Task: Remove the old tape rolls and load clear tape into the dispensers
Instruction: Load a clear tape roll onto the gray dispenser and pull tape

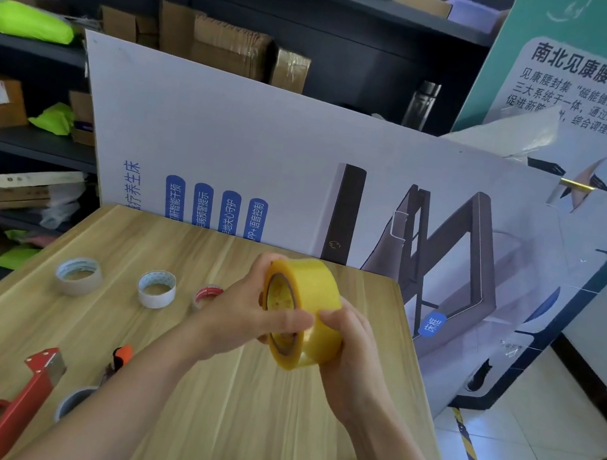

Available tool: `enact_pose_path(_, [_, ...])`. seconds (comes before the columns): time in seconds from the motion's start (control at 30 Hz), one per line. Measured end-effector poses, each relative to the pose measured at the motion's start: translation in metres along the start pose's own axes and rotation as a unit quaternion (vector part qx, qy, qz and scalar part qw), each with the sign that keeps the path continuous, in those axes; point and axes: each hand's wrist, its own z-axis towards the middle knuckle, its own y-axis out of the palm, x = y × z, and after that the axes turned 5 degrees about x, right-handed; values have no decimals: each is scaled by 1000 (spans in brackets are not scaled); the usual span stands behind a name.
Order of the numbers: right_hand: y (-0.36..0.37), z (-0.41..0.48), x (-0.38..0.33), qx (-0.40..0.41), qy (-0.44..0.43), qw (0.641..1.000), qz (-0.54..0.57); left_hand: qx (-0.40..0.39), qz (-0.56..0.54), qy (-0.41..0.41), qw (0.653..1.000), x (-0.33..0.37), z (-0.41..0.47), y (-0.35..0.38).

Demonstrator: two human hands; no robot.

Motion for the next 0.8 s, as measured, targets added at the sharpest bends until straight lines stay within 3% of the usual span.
enact_pose_path(0.27, [21, -10, -5, -14, 19, 999, -31, 65, 185, 165, 967, -1, -33, -1])
enact_pose_path(0.33, [23, -14, -5, -35, 4, 999, -37, 77, 174, 163, 968, 0, -40, -1])
enact_pose_path(0.53, [22, -33, -4, -150, -44, 987, -32, 141, -11, 71, 987, 19, -67, 3])
enact_pose_path(0.8, [41, -56, -1, -151, -24, 987, -41, 192, 191, 166, 948, 28, -119, 14])
